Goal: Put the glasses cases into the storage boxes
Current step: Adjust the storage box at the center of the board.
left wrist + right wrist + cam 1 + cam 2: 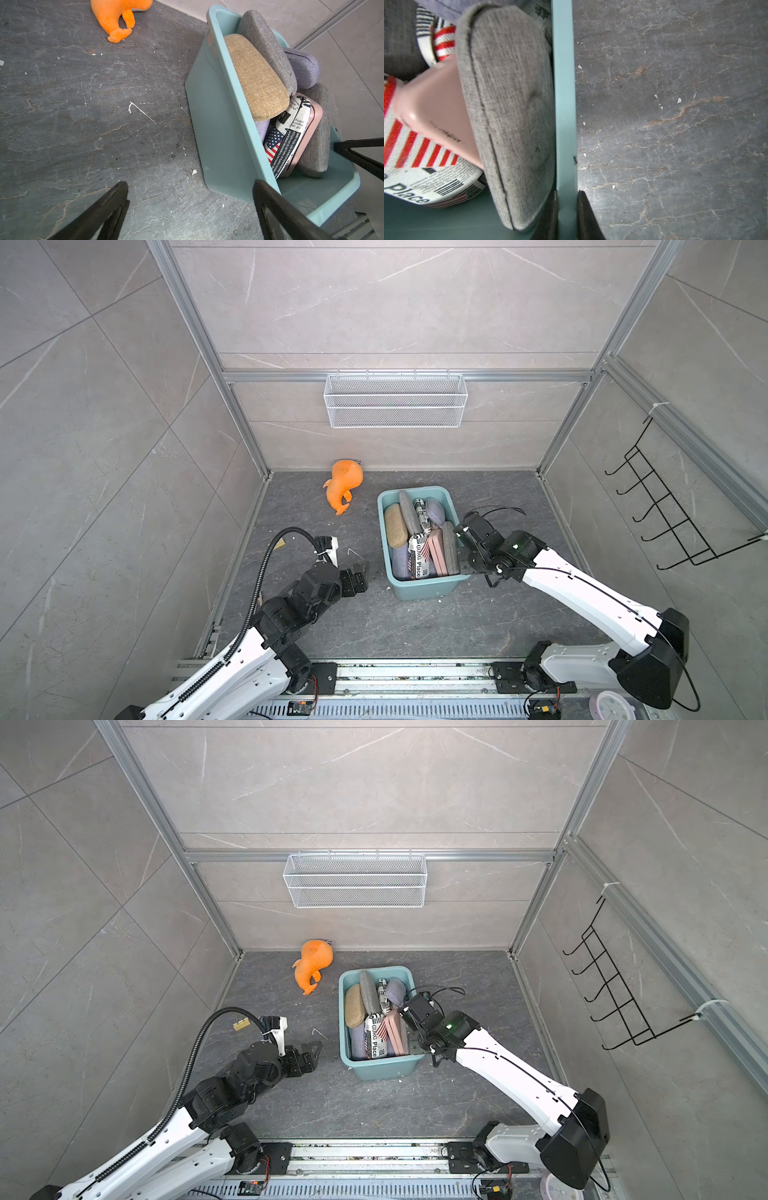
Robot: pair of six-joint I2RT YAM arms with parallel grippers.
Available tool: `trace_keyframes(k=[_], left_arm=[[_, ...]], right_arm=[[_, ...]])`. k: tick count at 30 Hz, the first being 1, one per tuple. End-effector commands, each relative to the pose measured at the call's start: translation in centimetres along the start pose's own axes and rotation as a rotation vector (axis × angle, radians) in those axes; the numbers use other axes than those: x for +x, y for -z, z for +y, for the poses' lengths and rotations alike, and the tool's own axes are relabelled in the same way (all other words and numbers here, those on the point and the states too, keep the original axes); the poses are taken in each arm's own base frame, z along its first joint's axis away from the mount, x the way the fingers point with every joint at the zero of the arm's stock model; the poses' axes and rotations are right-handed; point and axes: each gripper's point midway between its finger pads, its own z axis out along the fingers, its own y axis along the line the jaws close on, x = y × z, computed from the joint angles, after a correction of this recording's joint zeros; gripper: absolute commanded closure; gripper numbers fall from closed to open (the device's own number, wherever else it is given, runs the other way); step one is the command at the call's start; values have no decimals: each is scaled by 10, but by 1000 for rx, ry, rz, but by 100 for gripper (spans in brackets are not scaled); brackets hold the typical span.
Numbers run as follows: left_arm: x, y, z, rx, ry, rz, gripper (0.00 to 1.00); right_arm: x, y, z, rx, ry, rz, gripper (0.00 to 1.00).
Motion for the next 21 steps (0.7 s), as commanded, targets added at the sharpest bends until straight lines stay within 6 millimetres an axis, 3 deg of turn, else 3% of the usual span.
trace_keyframes(k=[1,8,12,15,21], left_arm=[[-11,8,-6,31,-16,-41,4],[-14,13,-5,43,-5,-61,4],[-13,16,-4,42,-6,-55,4],[-15,19,-3,36,-13,-67,4],[-30,32,-2,5,-51,-93,4]], right_arm=[[-2,13,-6,21,-124,-75,94],[3,21,19,-37,-171,-115,95],[-6,30,13,1,-119,-136,82],[-8,36,15,-7,-87,-126,60],[-24,69,2,1,-10,-200,47]])
